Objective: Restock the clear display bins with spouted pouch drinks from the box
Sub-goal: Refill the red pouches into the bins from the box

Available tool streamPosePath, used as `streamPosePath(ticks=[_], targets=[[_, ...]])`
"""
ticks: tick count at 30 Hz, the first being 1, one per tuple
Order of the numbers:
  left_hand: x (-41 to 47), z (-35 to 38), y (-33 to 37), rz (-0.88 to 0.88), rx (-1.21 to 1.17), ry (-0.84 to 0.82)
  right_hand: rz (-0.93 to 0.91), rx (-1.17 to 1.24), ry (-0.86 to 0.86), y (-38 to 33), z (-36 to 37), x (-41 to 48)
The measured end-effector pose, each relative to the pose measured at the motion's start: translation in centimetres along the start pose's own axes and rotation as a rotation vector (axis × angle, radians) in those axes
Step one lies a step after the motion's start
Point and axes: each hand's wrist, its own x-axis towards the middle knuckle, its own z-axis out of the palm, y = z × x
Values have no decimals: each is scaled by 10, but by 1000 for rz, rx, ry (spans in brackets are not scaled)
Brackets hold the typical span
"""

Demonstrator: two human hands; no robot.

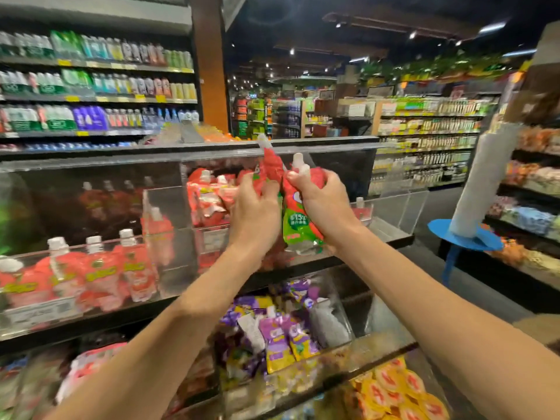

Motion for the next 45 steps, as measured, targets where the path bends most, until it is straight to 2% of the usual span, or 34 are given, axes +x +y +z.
streamPosePath(ticks=[3, 5, 8, 12, 14, 18, 24, 29, 34, 38, 41, 45], targets=[[4, 38, 5, -116, -132, -154, 46, 171, -52, 12, -53, 35], [10, 76, 3, -165, -132, -162, 85, 282, -91, 26, -94, 59], [14, 133, 1, -178, -80, -200, 147, 286, -122, 35, -150, 92], [16, 189, 22, -269, -23, -304, 141, 273, -187, 22, -197, 125], [29, 204, 39, -301, -7, -316, 98, 254, -191, 3, -206, 146], [52, 217, 66, -236, -204, -226, 46, 259, -229, -25, -207, 180], [56, 225, 63, -292, -155, -364, 215, 92, -308, -2, -209, 192], [79, 229, 36, -306, -16, -111, 270, 33, -274, 16, -215, 215], [91, 239, 18, -283, 0, -84, 358, 61, -397, 24, -215, 235], [101, 252, 15, -378, -94, -123, 409, 91, -511, 39, -207, 256], [107, 261, 14, -418, -66, -173, 358, 21, -575, 47, -208, 278], [118, 283, 7, -421, -42, -23, 99, -113, -601, 53, -208, 312]])
